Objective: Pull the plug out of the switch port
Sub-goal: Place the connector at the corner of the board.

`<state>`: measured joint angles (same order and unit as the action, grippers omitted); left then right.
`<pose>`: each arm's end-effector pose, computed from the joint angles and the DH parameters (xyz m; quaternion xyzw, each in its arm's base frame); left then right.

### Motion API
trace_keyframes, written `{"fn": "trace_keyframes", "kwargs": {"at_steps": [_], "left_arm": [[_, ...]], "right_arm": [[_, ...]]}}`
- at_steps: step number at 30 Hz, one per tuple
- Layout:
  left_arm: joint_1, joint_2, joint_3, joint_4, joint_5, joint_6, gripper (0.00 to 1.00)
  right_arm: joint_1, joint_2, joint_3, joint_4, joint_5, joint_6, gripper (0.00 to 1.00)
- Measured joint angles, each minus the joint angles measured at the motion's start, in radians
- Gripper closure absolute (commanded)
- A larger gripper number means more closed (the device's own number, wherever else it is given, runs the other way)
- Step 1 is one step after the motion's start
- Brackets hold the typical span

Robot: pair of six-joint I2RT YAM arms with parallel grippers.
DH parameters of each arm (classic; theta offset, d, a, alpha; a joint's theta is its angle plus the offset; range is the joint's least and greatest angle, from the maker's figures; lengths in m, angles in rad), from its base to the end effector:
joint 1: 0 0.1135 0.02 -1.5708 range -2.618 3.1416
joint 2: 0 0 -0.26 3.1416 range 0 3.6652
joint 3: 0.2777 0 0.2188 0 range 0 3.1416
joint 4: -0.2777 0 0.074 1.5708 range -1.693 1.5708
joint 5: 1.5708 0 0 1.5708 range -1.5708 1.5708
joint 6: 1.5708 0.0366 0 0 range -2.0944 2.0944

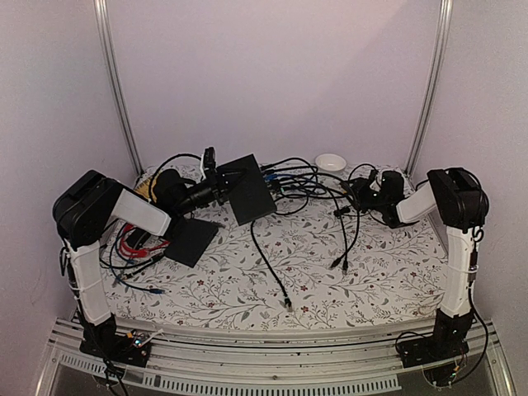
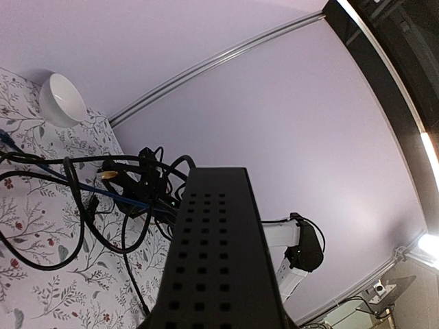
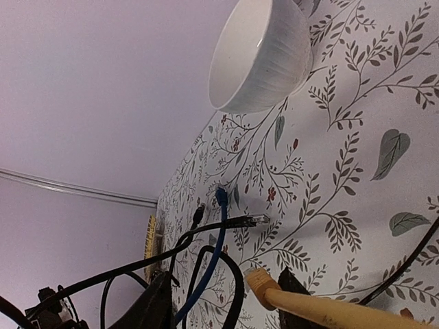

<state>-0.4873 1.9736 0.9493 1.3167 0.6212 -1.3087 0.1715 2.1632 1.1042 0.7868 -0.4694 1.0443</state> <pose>0.3275 -0.1976 0.2340 -0.0019 0.6187 -0.7113 0.3336 0.4142 0.0885 0.1464 0.2000 0.7615 0.4879 0.3769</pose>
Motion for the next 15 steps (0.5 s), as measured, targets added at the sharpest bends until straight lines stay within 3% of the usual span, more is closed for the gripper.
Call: {"fn": "trace_keyframes", "kwargs": {"at_steps": [4, 15], "left_arm": [[0.0, 0.0, 0.0, 0.0, 0.0, 0.0, 1.0], [-0.001, 0.0, 0.0, -0.012, -0.002, -0.004, 1.0]], "right_arm": [[-0.001, -0.002, -0.029, 0.041, -0.004, 0.043, 0.44], [-0.001, -0.091, -0.166, 0.018, -0.014, 0.124, 0.42]]}}
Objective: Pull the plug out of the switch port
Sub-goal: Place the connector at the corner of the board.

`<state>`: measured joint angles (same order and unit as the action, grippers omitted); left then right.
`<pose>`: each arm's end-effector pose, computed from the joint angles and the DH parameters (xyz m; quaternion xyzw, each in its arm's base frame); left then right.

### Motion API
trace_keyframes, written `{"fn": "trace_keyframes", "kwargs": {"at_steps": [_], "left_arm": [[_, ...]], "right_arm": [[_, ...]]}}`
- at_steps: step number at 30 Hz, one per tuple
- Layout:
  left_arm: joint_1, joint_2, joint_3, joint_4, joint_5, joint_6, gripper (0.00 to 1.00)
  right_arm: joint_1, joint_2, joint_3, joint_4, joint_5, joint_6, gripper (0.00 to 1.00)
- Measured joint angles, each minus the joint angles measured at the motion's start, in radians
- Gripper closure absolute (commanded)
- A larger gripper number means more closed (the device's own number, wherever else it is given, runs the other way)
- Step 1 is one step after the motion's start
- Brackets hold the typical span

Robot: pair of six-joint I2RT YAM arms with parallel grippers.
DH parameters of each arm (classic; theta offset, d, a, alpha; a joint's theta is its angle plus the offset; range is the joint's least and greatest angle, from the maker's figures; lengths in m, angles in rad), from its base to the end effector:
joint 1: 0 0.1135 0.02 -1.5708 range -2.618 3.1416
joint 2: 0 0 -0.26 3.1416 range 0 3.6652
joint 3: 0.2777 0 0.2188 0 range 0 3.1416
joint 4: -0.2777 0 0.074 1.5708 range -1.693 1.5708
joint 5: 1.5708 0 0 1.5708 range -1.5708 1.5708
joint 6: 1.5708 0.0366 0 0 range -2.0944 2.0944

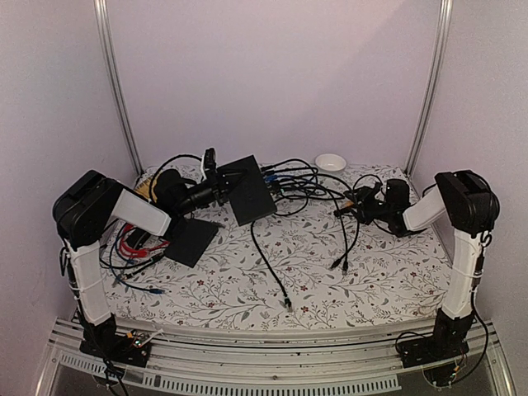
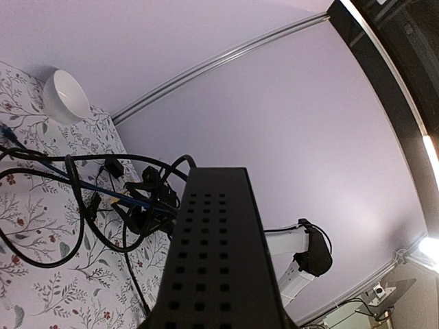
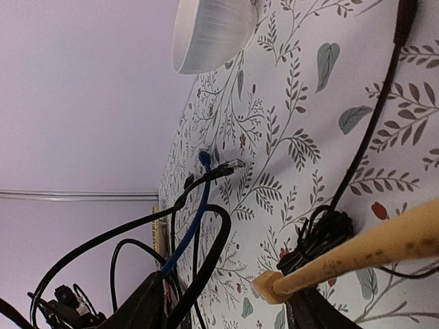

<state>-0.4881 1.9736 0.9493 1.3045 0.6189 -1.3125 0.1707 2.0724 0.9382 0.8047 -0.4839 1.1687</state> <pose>0.3277 -0.1980 0.2328 -0.0066 0.6224 -0.7100 0.3293 0.3805 0.0829 0.1417 0.2556 0.7602 0.5033 0.3217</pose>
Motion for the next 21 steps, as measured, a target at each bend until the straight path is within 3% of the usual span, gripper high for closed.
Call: {"fn": "trace_keyframes", "kwargs": {"at_steps": [6, 12, 21], "left_arm": [[0.0, -0.002, 0.004, -0.042, -0.002, 0.004, 1.0], [0.0, -0.021, 0.006, -0.081, -0.01, 0.011, 1.0], [0.0, -0.034, 0.021, -0.115, -0.011, 0.025, 1.0]], "right_arm": [[0.015, -0.132, 0.003, -0.252, 0.092, -0.044, 0.41], [0.026, -0.143, 0.107, -0.489, 0.22, -0.132, 0.39], [0.04, -0.158, 0.05, -0.605, 0.277, -0.168, 0.39]]}}
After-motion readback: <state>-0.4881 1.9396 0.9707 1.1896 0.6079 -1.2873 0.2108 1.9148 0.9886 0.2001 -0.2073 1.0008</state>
